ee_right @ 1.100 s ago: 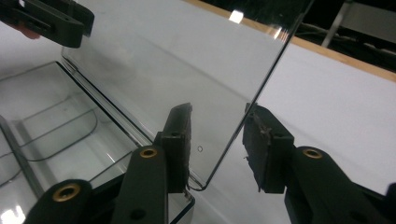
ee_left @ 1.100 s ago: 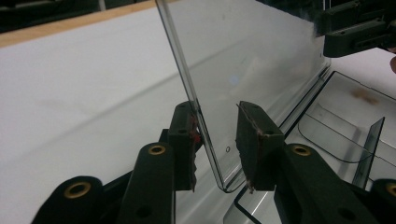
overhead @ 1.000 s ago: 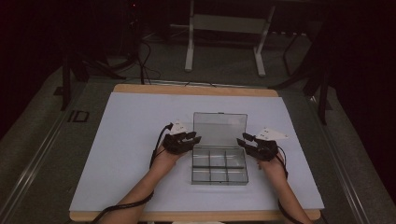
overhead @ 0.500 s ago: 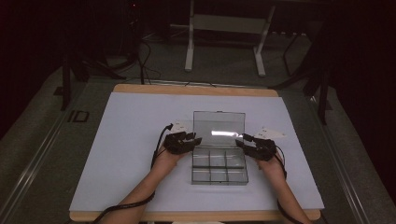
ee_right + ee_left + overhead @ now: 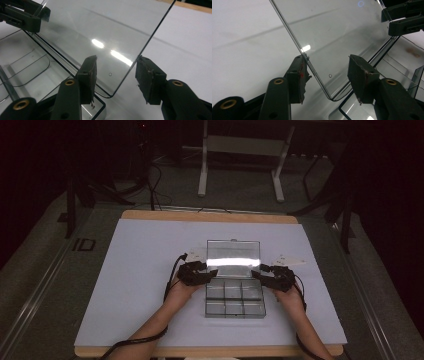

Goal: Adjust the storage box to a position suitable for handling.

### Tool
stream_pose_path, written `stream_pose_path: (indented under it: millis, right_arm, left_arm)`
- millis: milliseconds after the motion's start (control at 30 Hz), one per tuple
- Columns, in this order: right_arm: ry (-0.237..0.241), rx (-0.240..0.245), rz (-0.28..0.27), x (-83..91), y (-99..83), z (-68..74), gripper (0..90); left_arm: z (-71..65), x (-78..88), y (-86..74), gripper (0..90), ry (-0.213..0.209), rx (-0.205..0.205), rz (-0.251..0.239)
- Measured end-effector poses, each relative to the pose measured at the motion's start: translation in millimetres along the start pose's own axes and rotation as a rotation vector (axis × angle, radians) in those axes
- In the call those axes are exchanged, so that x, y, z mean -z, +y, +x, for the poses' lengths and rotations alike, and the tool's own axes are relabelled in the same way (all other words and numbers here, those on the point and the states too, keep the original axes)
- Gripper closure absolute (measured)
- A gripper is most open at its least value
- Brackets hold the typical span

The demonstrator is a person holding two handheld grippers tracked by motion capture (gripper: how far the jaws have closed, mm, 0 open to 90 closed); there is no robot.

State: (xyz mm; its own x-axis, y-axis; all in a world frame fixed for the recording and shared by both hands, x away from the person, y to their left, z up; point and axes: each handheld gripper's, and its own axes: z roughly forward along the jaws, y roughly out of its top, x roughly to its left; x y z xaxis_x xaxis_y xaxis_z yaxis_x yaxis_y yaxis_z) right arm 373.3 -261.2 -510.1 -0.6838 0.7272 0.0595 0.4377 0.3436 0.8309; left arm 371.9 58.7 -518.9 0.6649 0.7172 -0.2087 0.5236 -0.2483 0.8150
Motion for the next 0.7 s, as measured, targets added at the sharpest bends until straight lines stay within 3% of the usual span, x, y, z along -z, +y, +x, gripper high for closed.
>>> stream_pose_path:
  millis: [300, 367, 700]
  right_arm:
    - [-0.005, -0.051, 0.054, -2.7, 5.0, -2.1, 48.9]
    - [-0.01, -0.065, 0.062, -3.2, 5.5, -1.7, 49.3]
    - [-0.005, -0.085, 0.077, -5.0, 6.7, -2.3, 49.9]
  left_arm:
    - [1.4, -3.1, 0.9, 44.7, 0.008, 0.037, 0.016]
    - [4.5, -4.2, 0.6, 43.4, 0.001, 0.072, 0.026]
    - [9.2, -5.9, 0.5, 42.4, -0.029, 0.125, 0.04]
